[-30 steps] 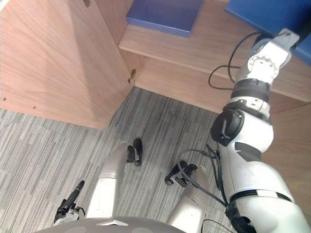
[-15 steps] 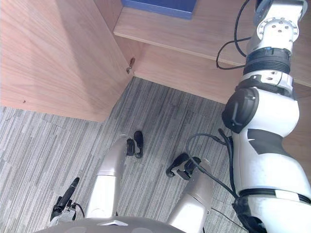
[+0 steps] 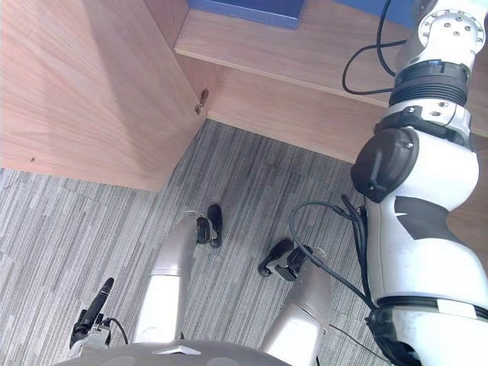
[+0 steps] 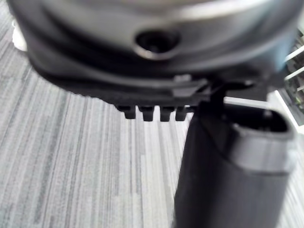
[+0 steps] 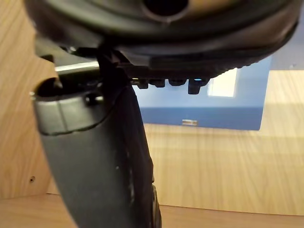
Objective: Walk over to the cabinet, pick up the folder, carry it to the office cabinet, place the folder inside the office cabinet, then close the office cabinet door
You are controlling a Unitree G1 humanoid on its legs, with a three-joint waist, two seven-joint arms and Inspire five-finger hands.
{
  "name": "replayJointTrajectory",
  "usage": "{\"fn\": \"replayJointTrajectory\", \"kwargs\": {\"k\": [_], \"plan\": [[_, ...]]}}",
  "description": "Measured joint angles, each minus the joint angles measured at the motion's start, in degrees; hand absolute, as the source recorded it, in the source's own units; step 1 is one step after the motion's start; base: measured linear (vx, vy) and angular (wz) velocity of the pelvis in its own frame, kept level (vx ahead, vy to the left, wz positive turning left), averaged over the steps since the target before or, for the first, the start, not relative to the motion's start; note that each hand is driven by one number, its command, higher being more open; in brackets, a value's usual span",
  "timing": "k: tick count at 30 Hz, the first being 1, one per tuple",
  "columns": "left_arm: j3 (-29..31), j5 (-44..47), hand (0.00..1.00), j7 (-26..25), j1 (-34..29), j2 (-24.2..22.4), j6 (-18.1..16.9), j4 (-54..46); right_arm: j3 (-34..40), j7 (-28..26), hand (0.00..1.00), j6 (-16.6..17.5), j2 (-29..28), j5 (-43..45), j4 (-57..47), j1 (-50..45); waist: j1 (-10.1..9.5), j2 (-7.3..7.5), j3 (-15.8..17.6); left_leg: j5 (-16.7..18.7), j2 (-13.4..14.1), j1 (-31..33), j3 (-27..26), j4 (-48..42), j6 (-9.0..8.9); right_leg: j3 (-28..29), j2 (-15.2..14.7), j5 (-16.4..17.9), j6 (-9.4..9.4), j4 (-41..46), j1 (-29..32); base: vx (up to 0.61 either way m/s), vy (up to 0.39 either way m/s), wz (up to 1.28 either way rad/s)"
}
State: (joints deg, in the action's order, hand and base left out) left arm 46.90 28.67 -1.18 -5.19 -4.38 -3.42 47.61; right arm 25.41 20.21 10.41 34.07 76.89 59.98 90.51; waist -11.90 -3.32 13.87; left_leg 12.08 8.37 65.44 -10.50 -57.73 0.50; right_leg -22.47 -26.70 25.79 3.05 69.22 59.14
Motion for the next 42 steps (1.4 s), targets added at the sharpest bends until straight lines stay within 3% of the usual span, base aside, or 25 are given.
{"fn": "replayJointTrajectory", "kwargs": {"k": [3,10,13,18,25,32,38,42], "plan": [[0.9,0.0,1.0,0.1,0.4,0.1,0.0,0.0,0.1,-0.3,1.0,-1.6,0.0,-0.7,0.1,-1.4,0.59,0.0,0.0,0.0,0.0,-0.1,0.0,0.1,-0.02,-0.1,0.1,0.0,0.0,-0.2,-0.3,-0.04,0.052,0.0],[1.4,-0.1,1.0,0.4,1.6,2.0,0.6,0.0,-3.4,-2.5,1.0,-11.2,-0.7,-11.2,7.6,-4.4,1.69,0.01,0.0,-0.1,0.5,-2.0,0.0,1.4,-0.54,-0.4,1.0,-0.1,-0.01,-1.7,-2.0,-0.02,0.016,-0.03],[1.4,-0.1,1.0,0.8,3.6,2.2,1.2,0.0,-5.5,-3.3,1.0,-13.7,-2.2,-13.5,9.9,-4.8,2.25,0.02,0.0,-0.2,0.8,-2.4,-0.2,1.9,-0.69,-0.5,1.4,-0.2,0.05,-2.3,-2.4,-0.02,0.018,-0.04],[1.4,-0.1,1.0,1.5,4.2,2.1,1.4,0.0,-7.1,-4.9,1.0,-15.5,-2.7,-13.8,10.8,-4.9,2.85,0.01,0.0,-0.3,1.3,-2.6,-0.1,1.3,-0.54,-0.5,1.8,-0.2,0.06,-2.4,-2.9,-0.01,0.034,-0.05],[1.4,-0.1,1.0,2.1,4.2,2.3,1.4,0.0,-10.4,-8.4,1.0,-17.6,-2.3,-21.1,11.5,-5.3,3.0,0.02,0.0,0.4,1.3,-4.1,-0.3,1.5,-1.11,-0.4,1.8,-0.1,-0.12,-2.6,-4.1,-0.04,0.014,0.0],[-0.4,-0.1,1.0,1.1,4.6,1.9,1.3,0.4,-14.2,-8.0,1.0,-17.9,-2.5,-38.8,10.5,-6.9,3.03,0.08,0.0,-0.4,2.3,-5.7,-0.9,2.3,-0.44,-0.9,2.5,-0.8,-0.11,-4.1,-6.0,-0.02,0.023,-0.03],[-7.9,-0.1,1.0,-2.0,5.0,0.0,-0.2,1.7,-12.3,-2.4,1.0,-17.9,-7.0,-60.1,-4.7,-15.6,3.81,0.4,0.0,-0.3,2.9,-14.1,-2.6,7.6,-0.45,-1.3,4.9,-3.1,-0.93,-10.9,-13.7,0.03,0.034,-0.13],[-12.4,-0.1,1.0,-2.6,4.9,-0.6,-0.3,3.7,-11.5,0.6,1.0,-17.9,-8.0,-72.7,-11.0,-22.9,4.73,0.97,-0.2,-1.6,2.1,-23.5,-3.8,14.8,-0.35,-2.6,6.0,-5.1,-1.92,-18.1,-22.8,0.05,0.006,-0.02]]}}
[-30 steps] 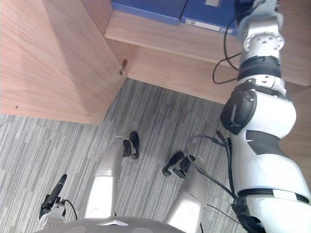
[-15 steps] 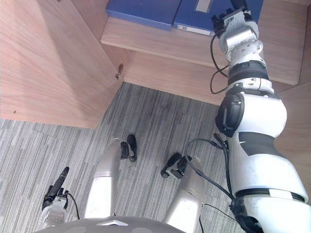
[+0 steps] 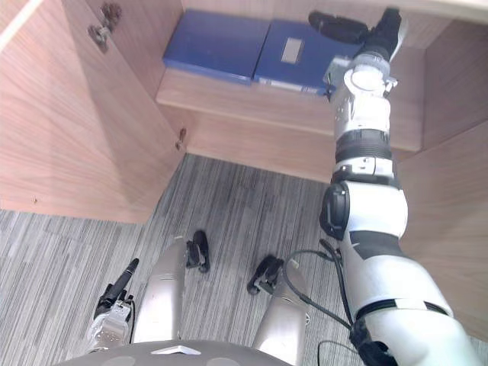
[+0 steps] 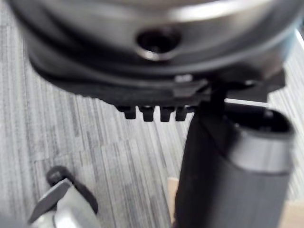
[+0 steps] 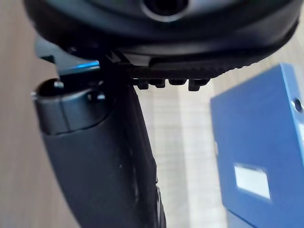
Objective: Walk over to the cabinet, pick up the folder, carry it to the office cabinet, place the folder inside the office cabinet, then close the office cabinet door
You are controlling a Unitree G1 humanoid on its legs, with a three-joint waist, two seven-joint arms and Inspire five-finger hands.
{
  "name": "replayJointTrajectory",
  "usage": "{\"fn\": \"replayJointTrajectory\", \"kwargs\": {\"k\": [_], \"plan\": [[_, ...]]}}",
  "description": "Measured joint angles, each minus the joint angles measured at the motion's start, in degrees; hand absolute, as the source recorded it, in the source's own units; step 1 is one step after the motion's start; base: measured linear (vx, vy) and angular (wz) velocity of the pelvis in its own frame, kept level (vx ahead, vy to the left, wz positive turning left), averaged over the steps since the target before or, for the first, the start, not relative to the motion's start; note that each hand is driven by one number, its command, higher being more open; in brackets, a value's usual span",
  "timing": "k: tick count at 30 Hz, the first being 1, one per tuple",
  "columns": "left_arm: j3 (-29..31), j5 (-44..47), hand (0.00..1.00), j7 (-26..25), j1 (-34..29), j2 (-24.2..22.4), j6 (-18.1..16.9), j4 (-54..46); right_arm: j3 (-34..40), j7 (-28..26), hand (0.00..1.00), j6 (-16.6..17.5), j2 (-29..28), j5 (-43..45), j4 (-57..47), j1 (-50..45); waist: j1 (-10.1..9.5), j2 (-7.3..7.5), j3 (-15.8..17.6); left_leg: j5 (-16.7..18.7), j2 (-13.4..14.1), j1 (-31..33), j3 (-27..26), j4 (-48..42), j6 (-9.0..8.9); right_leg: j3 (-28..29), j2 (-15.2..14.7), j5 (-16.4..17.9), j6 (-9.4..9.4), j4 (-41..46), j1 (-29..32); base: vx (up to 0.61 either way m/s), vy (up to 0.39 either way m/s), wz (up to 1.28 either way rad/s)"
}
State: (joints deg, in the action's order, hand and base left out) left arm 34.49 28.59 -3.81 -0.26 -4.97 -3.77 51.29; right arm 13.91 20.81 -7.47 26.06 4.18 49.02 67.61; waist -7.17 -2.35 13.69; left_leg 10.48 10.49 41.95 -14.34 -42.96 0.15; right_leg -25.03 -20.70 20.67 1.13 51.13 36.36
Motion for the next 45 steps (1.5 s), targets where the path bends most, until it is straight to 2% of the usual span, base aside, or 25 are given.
{"fn": "replayJointTrajectory", "kwargs": {"k": [4,6,9,11,13,16,18,21,24,27,33,36,40,45], "plan": [[-2.7,0.0,1.0,-1.0,-0.7,0.5,-0.3,1.5,-0.5,0.5,1.0,0.0,-1.7,-5.1,-0.7,-6.4,1.06,0.23,-0.1,-1.8,-0.1,-9.2,-1.1,7.0,-0.13,-1.6,2.2,-2.3,-0.81,-8.0,-9.3,0.09,-0.026,-0.02],[-5.8,-0.8,1.0,-1.3,-1.4,1.0,-0.9,2.4,-1.0,-0.1,1.0,0.0,-3.5,-6.2,-0.7,-11.1,1.26,0.49,-0.5,-2.2,0.0,-14.3,-1.8,10.7,-0.62,-1.9,3.8,-3.6,-1.47,-12.7,-14.3,0.11,-0.018,-0.14],[-10.2,-2.2,1.0,-1.2,-1.9,2.7,-1.3,3.4,-0.6,-1.2,1.0,0.1,-5.9,-6.3,-0.3,-16.8,1.49,1.01,-2.1,-3.6,-0.2,-18.7,-2.2,15.9,-1.33,-2.8,6.0,-5.9,-2.05,-19.3,-19.0,0.13,-0.004,-0.06],[-13.9,-2.5,1.0,-1.0,-2.0,4.4,-1.3,5.1,-0.2,-3.2,1.0,0.4,-7.5,-7.9,3.4,-21.1,1.96,1.79,-3.6,-6.2,-1.3,-22.8,-2.3,22.3,-1.8,-3.6,7.7,-9.0,-2.81,-26.5,-23.1,0.13,0.013,0.03],[-15.8,-3.1,1.0,-1.1,-2.0,5.0,-1.3,5.8,-0.2,-4.4,1.0,0.7,-7.9,-8.4,7.3,-23.8,2.79,1.73,-4.3,-7.8,-2.4,-25.4,-2.1,26.5,-1.75,-4.5,8.7,-11.4,-3.46,-31.6,-26.3,0.17,0.058,0.11],[-18.9,-4.6,1.0,-1.1,-2.0,5.8,-1.4,6.7,-0.3,-5.8,1.0,0.7,-8.2,-8.4,10.9,-29.0,2.96,1.79,-4.8,-10.1,-4.1,-29.3,-2.8,32.8,-1.66,-4.4,9.8,-15.5,-4.31,-39.0,-30.0,0.12,0.092,-0.05],[-20.6,-5.7,1.0,-1.1,-2.4,6.2,-1.4,6.8,-0.3,-6.9,1.0,0.7,-10.0,-8.3,11.4,-34.7,4.1,1.93,-5.1,-12.7,-6.2,-33.5,-3.4,39.5,-1.46,-4.3,10.1,-18.5,-5.29,-44.5,-33.2,0.08,0.117,-0.05],[-22.5,-9.0,1.0,-1.1,-2.8,6.9,-1.3,7.0,-0.7,-8.2,1.0,0.8,-13.8,-8.3,11.5,-41.6,5.27,2.34,-6.1,-14.3,-8.0,-37.2,-4.5,44.9,-1.34,-3.2,10.0,-20.0,-6.05,-47.4,-35.0,0.04,0.098,-0.15],[-23.6,-11.4,1.0,-1.0,-2.5,7.8,-1.2,7.0,-1.2,-9.1,1.0,1.1,-17.0,-8.2,11.6,-46.3,6.23,2.89,-7.0,-15.2,-8.7,-38.9,-4.9,47.5,-1.26,-2.7,9.8,-20.4,-6.47,-48.1,-35.5,0.0,0.081,-0.13],[-28.0,-11.7,1.0,-0.8,-3.4,8.9,-1.3,3.6,-0.8,-9.8,1.0,2.7,-20.2,-8.1,12.8,-52.0,6.64,3.6,-7.8,-15.5,-9.2,-39.3,-5.0,47.8,-1.04,-2.1,9.7,-20.6,-6.59,-48.4,-35.6,-0.04,0.048,-0.04],[-29.6,-22.1,1.0,0.5,-6.2,9.1,-1.0,5.9,3.2,-9.8,1.0,4.3,-25.8,-5.6,16.6,-62.2,7.44,3.43,-9.5,-15.4,-9.4,-41.9,-5.7,48.2,-0.92,-1.2,9.9,-20.4,-6.37,-49.6,-37.8,-0.05,0.029,-0.04],[-30.3,-25.0,1.0,-0.2,-5.3,8.9,-1.0,8.3,6.6,-10.4,1.0,4.7,-26.0,-5.2,17.2,-64.7,7.75,2.72,-10.2,-15.0,-9.4,-42.2,-6.1,48.2,-1.07,-0.2,9.9,-20.5,-6.57,-50.3,-38.1,-0.05,0.029,-0.09],[-32.8,-28.6,1.0,-1.0,-4.5,9.3,-0.9,10.8,10.5,-10.2,1.0,5.6,-25.9,-3.2,17.7,-67.8,8.87,3.14,-12.0,-14.6,-9.5,-42.5,-6.3,48.2,-0.71,1.0,10.1,-20.4,-6.6,-50.9,-38.4,-0.01,0.03,-0.05],[-34.3,-29.2,1.0,-0.9,-3.6,9.7,-1.0,12.2,13.2,-10.3,1.0,6.4,-26.0,0.9,17.6,-68.9,8.98,3.18,-12.5,-13.7,-9.6,-43.2,-8.5,48.2,-0.45,4.8,10.9,-20.8,-6.66,-52.0,-38.2,0.03,0.015,-0.22]]}}
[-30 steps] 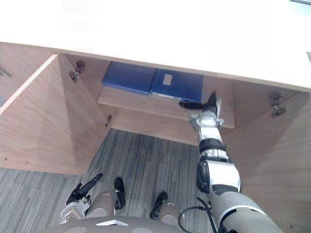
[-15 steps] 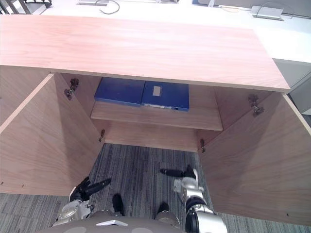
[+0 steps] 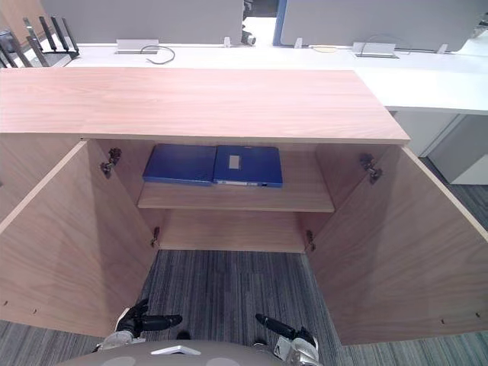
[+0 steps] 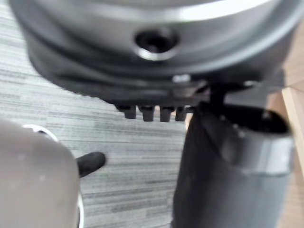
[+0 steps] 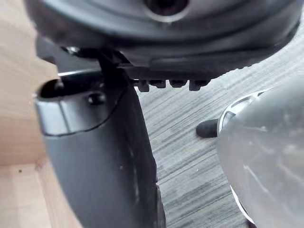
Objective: Walk over to the cabinet, pick up the folder, carry it to the office cabinet, place the folder inside the office cabinet, then close the office cabinet door
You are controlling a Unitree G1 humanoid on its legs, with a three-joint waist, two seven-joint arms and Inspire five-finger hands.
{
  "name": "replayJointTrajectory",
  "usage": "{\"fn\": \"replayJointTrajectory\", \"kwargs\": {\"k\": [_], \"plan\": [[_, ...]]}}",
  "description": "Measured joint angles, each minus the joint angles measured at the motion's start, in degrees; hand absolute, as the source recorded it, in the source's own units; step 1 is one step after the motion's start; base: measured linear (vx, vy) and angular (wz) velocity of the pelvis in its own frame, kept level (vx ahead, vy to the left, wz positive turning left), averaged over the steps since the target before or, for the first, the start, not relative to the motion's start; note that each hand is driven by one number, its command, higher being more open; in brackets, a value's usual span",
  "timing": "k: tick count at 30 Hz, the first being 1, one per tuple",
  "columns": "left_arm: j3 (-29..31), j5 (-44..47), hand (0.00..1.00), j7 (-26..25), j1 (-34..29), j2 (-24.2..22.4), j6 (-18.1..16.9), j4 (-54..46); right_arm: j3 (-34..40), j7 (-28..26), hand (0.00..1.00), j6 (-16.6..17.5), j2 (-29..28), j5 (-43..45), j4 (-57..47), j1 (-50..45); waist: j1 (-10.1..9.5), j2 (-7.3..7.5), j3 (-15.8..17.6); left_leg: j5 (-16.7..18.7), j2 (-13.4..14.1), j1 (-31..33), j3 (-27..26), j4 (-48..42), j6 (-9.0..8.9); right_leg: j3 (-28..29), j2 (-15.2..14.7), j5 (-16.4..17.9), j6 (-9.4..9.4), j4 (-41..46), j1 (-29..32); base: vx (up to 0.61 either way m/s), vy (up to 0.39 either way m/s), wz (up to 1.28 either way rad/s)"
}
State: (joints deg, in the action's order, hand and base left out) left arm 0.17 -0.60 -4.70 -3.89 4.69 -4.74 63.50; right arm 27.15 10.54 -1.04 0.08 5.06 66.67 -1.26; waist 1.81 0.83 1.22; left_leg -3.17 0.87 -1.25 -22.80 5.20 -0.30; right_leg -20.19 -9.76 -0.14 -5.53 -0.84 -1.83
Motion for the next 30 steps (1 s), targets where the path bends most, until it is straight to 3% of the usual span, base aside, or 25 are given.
{"fn": "replayJointTrajectory", "kwargs": {"k": [9,11,13,14,15,16,17,18,20,24,30], "plan": [[0.9,0.5,1.0,-0.1,0.1,-0.1,0.1,1.2,6.2,0.1,1.0,0.2,-0.9,4.9,0.0,-1.3,0.29,0.05,0.0,3.1,0.1,-3.7,-6.7,-0.6,-0.64,6.5,0.7,-0.9,-0.17,-1.3,-0.6,0.1,0.012,-0.38],[2.2,0.5,1.0,-0.1,0.2,0.0,0.0,1.1,6.6,0.1,1.0,0.2,-1.1,5.4,0.1,-1.3,0.16,0.5,0.3,5.5,0.8,-3.2,-7.2,-4.7,-0.98,7.8,0.9,-0.9,-0.04,-1.4,-0.9,0.11,-0.032,-0.47],[3.1,0.7,1.0,-0.3,0.4,0.1,-0.1,1.0,6.4,0.0,1.0,0.5,-1.2,5.6,0.0,-1.1,0.05,0.99,0.5,8.1,2.0,-0.9,-2.8,-11.5,-0.39,9.9,0.8,-0.8,0.05,-1.3,-0.6,0.1,-0.074,-0.54],[3.2,0.7,1.0,-0.5,0.7,0.0,-0.2,1.0,5.9,0.0,1.0,0.8,-0.8,6.3,0.1,-0.9,-0.11,0.76,0.6,9.9,2.5,1.8,3.4,-16.1,-0.6,11.4,0.8,-0.8,0.12,-1.0,0.4,0.04,-0.064,-0.62],[3.2,0.7,1.0,-0.5,0.7,-0.4,-0.3,0.7,5.8,0.1,1.0,0.9,-0.4,6.7,0.2,-0.4,-0.31,0.23,0.8,12.1,2.6,4.2,10.6,-19.6,-0.73,13.5,1.2,-0.8,0.13,-0.4,1.8,0.03,-0.036,-0.71],[3.2,0.8,1.0,-0.6,0.7,-0.8,-0.3,0.6,5.7,0.1,1.0,1.0,-0.1,6.7,0.4,0.0,-0.45,-0.54,1.1,13.4,2.6,4.9,14.4,-20.8,-0.96,14.5,1.7,-0.9,0.14,-0.1,2.5,0.0,0.096,-1.2],[4.8,1.3,1.0,-0.8,0.6,-2.1,-0.3,0.5,4.7,0.0,1.0,1.5,0.9,6.6,1.1,0.2,-1.82,-2.38,1.2,17.1,2.5,4.5,22.4,-20.9,-2.31,18.2,2.9,-1.7,-0.03,-0.2,4.1,-0.02,0.148,-1.27],[5.3,2.4,1.0,-1.0,0.5,-2.4,-0.4,0.4,4.2,0.0,1.0,1.6,1.5,6.6,1.2,0.4,-2.15,-2.6,1.3,18.1,2.0,3.9,23.3,-20.7,-2.75,20.0,3.3,-2.2,-0.51,-0.5,4.7,-0.03,0.15,-1.21],[5.3,3.0,1.0,-1.1,0.3,-2.0,-0.6,0.4,4.0,0.0,1.0,1.6,1.4,6.6,1.2,0.1,-1.34,-2.38,1.4,18.5,1.3,3.5,21.4,-20.9,-2.08,21.9,2.8,-3.2,-0.36,-1.2,4.9,-0.02,0.123,-0.73],[9.9,3.4,1.0,-1.0,0.1,-2.6,-1.3,0.2,3.6,-0.2,1.0,1.5,0.4,6.7,0.7,0.0,-1.6,-0.76,2.3,18.8,0.7,2.1,14.7,-19.9,-1.38,24.5,2.7,-6.1,0.45,-0.9,7.8,-0.05,0.103,-0.87],[12.5,2.3,1.0,-0.7,-0.1,-3.9,-1.4,0.5,0.4,-1.0,1.0,1.9,-0.1,7.1,-2.5,-1.7,-1.5,-1.31,3.1,18.8,-0.1,-2.8,7.9,-17.5,-0.86,25.2,2.7,-6.3,0.52,2.4,8.9,-0.06,0.048,-0.62]]}}
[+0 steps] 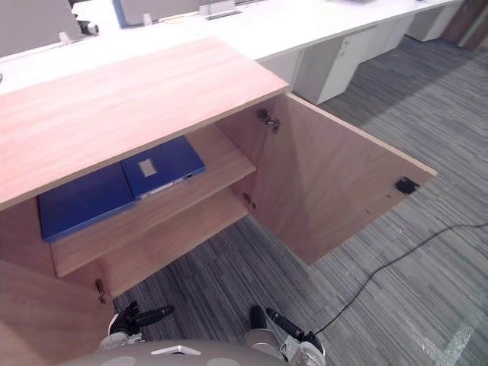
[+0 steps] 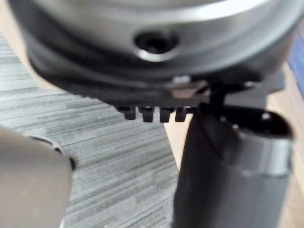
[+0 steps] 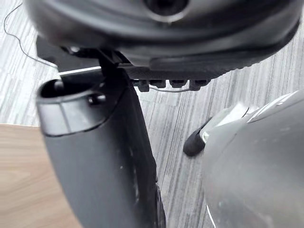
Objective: Walk over to the cabinet, pick up the folder, carry it to the office cabinet, place the folder inside the office cabinet, then close the office cabinet door
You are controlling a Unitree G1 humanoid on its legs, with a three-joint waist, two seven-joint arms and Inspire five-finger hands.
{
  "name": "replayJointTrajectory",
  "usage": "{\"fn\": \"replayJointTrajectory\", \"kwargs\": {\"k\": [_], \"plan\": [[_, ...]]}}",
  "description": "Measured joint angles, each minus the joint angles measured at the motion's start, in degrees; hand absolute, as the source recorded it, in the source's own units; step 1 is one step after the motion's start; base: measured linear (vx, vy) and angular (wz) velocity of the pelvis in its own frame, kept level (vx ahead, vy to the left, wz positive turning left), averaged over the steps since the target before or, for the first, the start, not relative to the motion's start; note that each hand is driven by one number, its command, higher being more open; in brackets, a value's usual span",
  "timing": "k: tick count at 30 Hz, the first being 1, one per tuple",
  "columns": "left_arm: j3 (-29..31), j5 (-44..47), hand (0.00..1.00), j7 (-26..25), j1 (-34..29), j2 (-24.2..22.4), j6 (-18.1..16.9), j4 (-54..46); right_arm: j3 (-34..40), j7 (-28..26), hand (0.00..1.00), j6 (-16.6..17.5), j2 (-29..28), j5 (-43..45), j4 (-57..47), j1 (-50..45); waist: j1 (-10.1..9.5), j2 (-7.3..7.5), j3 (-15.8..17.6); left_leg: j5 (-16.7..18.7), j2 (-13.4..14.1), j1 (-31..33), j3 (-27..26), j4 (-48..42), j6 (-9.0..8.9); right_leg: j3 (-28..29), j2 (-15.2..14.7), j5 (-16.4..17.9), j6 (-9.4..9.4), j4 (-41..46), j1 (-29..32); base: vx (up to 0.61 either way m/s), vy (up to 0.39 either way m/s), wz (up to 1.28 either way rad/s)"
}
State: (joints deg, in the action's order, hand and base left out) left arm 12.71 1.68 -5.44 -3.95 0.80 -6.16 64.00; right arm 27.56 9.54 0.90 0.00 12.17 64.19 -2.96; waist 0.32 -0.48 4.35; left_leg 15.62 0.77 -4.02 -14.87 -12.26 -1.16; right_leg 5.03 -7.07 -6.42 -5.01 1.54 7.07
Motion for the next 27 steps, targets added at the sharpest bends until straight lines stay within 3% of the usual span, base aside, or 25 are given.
{"fn": "replayJointTrajectory", "kwargs": {"k": [3,4,6,7,8,9,10,11,12,14,15,16,17,18,20,21,24,27], "plan": [[2.1,0.0,1.0,0.1,0.1,-0.7,-0.1,-0.4,-1.3,-0.7,1.0,0.3,0.0,0.1,-1.7,-0.7,-0.03,-0.01,1.3,0.5,0.7,-1.5,-3.1,0.0,0.58,-1.6,0.4,0.2,0.1,2.7,0.9,-0.1,-0.04,-0.43],[3.0,0.1,1.0,0.3,0.1,-0.9,-0.1,-0.7,-1.3,-0.9,1.0,0.5,-0.1,0.1,-2.2,-0.8,-0.1,-0.71,1.7,0.8,1.6,-1.5,-4.7,-0.8,0.74,-7.1,0.0,1.6,1.89,4.4,1.7,-0.1,-0.077,-0.41],[4.1,0.4,1.0,0.2,-0.1,-1.4,0.0,-1.3,-0.8,-1.6,1.0,0.7,0.1,0.7,-3.8,-1.4,-0.05,-1.2,2.6,0.9,3.8,-2.7,-6.9,-1.2,0.59,-21.0,-4.0,5.4,7.04,12.5,2.8,0.1,-0.183,-0.7],[8.3,0.6,1.0,0.6,-0.7,-2.0,0.3,-2.2,2.6,-1.7,1.0,0.5,-0.6,1.7,-4.3,-5.1,-0.42,-0.27,2.4,0.7,7.7,-5.7,-10.6,-1.5,-2.57,-33.8,-11.5,10.9,6.69,25.2,0.8,0.3,-0.364,-0.9],[9.1,0.6,1.0,0.6,-0.7,-2.2,0.3,-2.2,3.6,-1.8,1.0,0.3,-0.7,1.7,-4.2,-5.6,-0.3,0.21,2.1,0.8,7.8,-5.6,-10.4,-1.2,-3.53,-35.1,-10.2,11.4,6.99,24.3,0.3,0.31,-0.391,-1.01],[10.5,0.6,1.0,0.7,-0.8,-2.9,0.6,-1.4,4.7,-1.6,1.0,0.0,-0.3,1.6,-4.1,-6.4,-0.3,-1.18,1.6,0.7,8.7,-5.4,-10.0,0.8,-3.57,-35.8,-7.5,11.4,6.89,20.7,-0.1,0.11,-0.204,-0.6],[10.2,0.5,1.0,0.9,-0.8,-3.0,1.0,-1.0,6.0,-1.6,1.0,-0.2,-0.1,1.6,-2.6,-6.5,-0.11,-1.84,1.3,0.2,8.0,-5.5,-7.9,3.6,-3.19,-35.6,-6.0,11.3,6.72,18.4,0.0,0.06,-0.162,-0.73],[10.4,0.5,1.0,1.3,-0.8,-2.8,1.1,-0.9,7.0,-1.6,1.0,-0.2,0.0,1.8,-0.9,-5.7,-0.26,-1.77,1.3,-0.9,6.7,-5.4,-5.6,5.6,-1.95,-34.3,-4.3,10.2,5.35,16.2,0.7,0.04,-0.139,-0.62],[10.7,0.5,1.0,1.4,-0.7,-2.5,1.1,-0.7,7.2,-1.8,1.0,-0.3,0.3,1.5,0.0,-5.2,-0.3,-1.68,1.3,-1.2,6.7,-5.2,-5.4,5.8,-1.44,-33.8,-3.2,9.2,5.39,14.2,0.7,-0.01,-0.107,-0.81],[11.0,0.5,1.0,1.7,-0.5,-1.3,1.5,-0.4,6.5,-1.6,1.0,-1.1,1.5,-0.5,1.6,-3.7,-1.24,-1.65,1.4,-1.6,8.7,-3.2,-7.5,4.5,-1.0,-32.7,1.6,2.2,6.75,5.6,0.9,-0.08,-0.112,-1.06],[11.2,0.4,1.0,1.7,-0.5,-0.4,1.4,-0.6,5.9,-1.3,1.0,-1.8,1.2,-0.5,1.6,-3.4,-1.51,-0.51,2.0,-1.6,9.6,-3.1,-9.9,3.8,-1.32,-33.2,2.4,0.5,6.89,3.5,1.0,-0.14,-0.075,-0.92],[11.1,0.4,1.0,1.6,-0.6,0.4,1.5,-0.5,5.3,-1.4,1.0,-1.8,1.1,-0.6,1.7,-3.0,-1.22,-0.48,2.4,-1.4,10.2,-2.4,-10.7,3.4,-1.75,-33.2,2.3,1.5,7.41,3.6,1.6,-0.01,-0.085,-0.57],[9.9,0.2,1.0,0.6,-1.5,2.2,1.6,-0.4,6.1,-1.1,1.0,-1.7,0.7,-0.1,2.0,-3.2,0.01,1.14,1.8,-1.8,12.1,-1.5,-11.4,2.4,-4.69,-39.5,-4.1,10.5,5.62,18.2,3.8,0.11,-0.144,-0.38],[10.1,0.2,1.0,0.2,-2.8,3.6,1.6,-0.4,4.2,-1.3,1.0,-1.7,0.6,-0.6,2.1,-3.8,-0.46,2.84,0.8,-1.9,12.2,-1.4,-12.0,2.1,-5.01,-38.6,-4.7,7.8,2.64,14.6,2.5,0.18,-0.169,-0.46],[10.1,0.2,1.0,-0.4,-3.1,4.3,2.3,0.3,2.2,-2.2,1.0,-1.6,0.2,-0.6,2.5,-3.2,-0.78,3.12,0.7,-2.4,13.5,-1.2,-12.3,0.9,-5.72,-38.1,-1.4,7.8,2.64,8.8,0.1,0.11,-0.176,-0.41],[10.5,0.3,1.0,-0.5,-3.1,3.6,2.6,0.8,2.1,-2.9,1.0,-1.6,1.0,-0.6,2.5,-2.9,-0.69,2.34,0.7,-2.9,14.4,-1.2,-12.0,0.0,-5.91,-38.1,0.1,7.2,2.84,6.3,-1.2,0.06,-0.149,-0.13],[10.7,2.6,1.0,-1.0,-3.2,2.9,2.4,0.6,1.9,-2.8,1.0,-1.4,1.6,-0.4,2.6,-2.9,-0.16,1.77,0.2,-5.9,14.8,-1.5,-11.1,1.0,-7.13,-38.2,2.3,5.3,3.08,0.1,-4.1,0.02,-0.101,0.0],[10.9,3.2,1.0,-1.2,-3.2,2.9,2.4,0.5,1.7,-2.8,1.0,-1.2,1.6,-0.4,3.6,-2.9,-0.17,2.1,-0.2,-7.7,14.3,-1.5,-10.5,1.5,-7.47,-38.2,2.8,4.7,3.5,-2.1,-4.8,0.0,-0.016,0.0]]}}
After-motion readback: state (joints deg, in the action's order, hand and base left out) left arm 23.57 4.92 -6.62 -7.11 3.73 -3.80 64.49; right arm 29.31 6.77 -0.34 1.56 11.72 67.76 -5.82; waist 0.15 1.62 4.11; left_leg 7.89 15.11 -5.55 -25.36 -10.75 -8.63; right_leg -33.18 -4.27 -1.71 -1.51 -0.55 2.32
